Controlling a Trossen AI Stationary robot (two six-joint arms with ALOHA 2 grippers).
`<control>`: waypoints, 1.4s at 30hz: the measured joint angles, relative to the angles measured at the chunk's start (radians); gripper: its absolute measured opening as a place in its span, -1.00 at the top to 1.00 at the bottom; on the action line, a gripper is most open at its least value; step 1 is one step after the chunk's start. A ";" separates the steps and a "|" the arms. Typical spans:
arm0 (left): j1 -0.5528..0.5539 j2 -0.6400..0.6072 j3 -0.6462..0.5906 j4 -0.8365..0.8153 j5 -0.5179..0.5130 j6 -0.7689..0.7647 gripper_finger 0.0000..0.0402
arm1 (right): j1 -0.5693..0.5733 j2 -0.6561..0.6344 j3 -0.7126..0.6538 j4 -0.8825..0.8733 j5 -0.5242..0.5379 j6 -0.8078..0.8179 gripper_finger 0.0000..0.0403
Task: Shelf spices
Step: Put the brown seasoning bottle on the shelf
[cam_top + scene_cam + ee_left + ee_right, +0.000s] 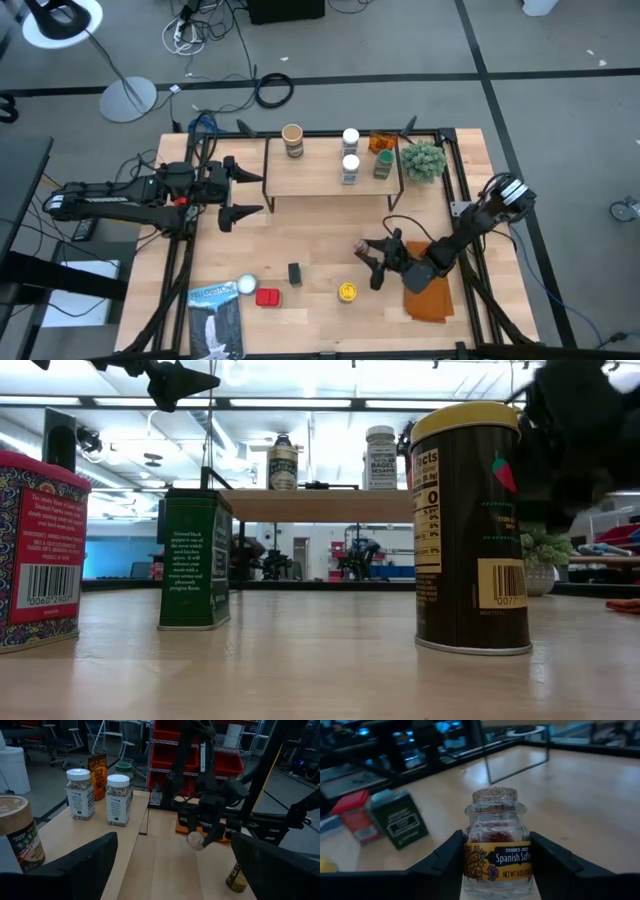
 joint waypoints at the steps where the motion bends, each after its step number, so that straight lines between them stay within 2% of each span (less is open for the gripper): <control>1: 0.000 0.000 0.000 0.000 0.000 0.000 -0.97 | 0.000 0.025 -0.008 0.054 -0.022 -0.024 0.10; 7: 0.000 0.000 0.000 0.000 0.000 0.000 -0.97 | -0.014 0.138 -0.014 0.199 -0.106 -0.056 0.10; 12: 0.000 0.000 0.000 0.000 0.000 0.000 -0.97 | -0.015 0.168 -0.014 0.202 -0.130 -0.056 0.07; 17: 0.000 0.000 0.000 0.000 0.000 0.000 -0.97 | -0.015 0.172 -0.014 0.206 -0.125 -0.001 -0.44; 20: 0.000 0.000 0.000 0.000 0.000 0.000 -0.97 | -0.015 0.172 -0.014 0.205 -0.132 0.001 -0.53; 27: 0.000 0.000 0.000 0.000 0.000 0.000 -0.97 | -0.014 0.152 -0.014 0.202 -0.158 -0.012 -0.32; 33: 0.000 0.000 0.000 0.000 0.000 0.000 -0.97 | -0.028 0.005 -0.014 0.182 -0.260 -0.132 -0.03; 35: 0.000 0.000 0.000 0.000 0.000 0.000 -0.97 | -0.047 -0.062 -0.010 0.118 -0.325 -0.160 0.07; 37: 0.000 0.000 0.000 0.000 0.000 0.000 -0.97 | -0.078 -0.131 0.021 -0.052 -0.415 -0.159 0.16; 42: 0.000 0.000 0.000 0.000 0.000 0.000 -0.97 | -0.188 -0.229 0.243 -0.720 -0.622 -0.119 0.36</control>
